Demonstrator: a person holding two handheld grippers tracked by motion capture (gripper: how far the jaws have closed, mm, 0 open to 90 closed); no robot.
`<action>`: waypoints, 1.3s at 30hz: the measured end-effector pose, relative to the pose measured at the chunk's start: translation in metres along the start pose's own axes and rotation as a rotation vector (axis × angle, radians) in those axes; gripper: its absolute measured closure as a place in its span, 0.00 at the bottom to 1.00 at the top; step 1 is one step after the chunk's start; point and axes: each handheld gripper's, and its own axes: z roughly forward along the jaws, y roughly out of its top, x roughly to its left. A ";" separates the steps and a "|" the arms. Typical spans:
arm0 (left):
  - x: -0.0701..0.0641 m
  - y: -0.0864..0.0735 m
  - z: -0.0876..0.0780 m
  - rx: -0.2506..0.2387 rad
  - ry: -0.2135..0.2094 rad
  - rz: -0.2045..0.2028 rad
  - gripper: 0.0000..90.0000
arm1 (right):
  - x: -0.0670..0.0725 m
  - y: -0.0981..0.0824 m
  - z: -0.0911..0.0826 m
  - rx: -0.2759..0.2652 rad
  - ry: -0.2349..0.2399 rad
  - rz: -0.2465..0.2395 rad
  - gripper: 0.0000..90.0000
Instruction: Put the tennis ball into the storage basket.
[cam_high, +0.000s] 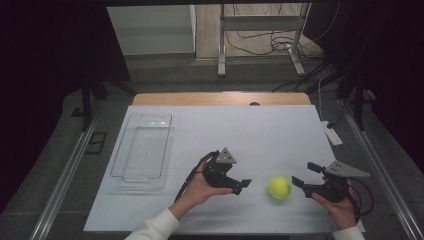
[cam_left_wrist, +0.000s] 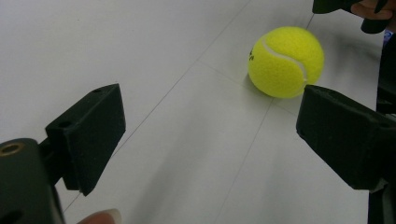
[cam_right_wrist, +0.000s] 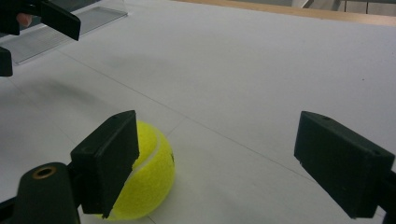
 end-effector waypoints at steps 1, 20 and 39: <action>-0.001 0.000 0.001 -0.003 -0.002 -0.003 0.11 | 0.000 0.000 0.000 0.001 0.000 0.000 0.16; -0.014 0.007 0.019 0.029 -0.030 0.033 0.10 | 0.000 -0.001 0.000 -0.006 0.002 0.006 0.16; -0.024 0.012 0.040 0.060 -0.070 0.063 0.10 | -0.001 -0.001 0.001 0.001 -0.001 -0.002 0.16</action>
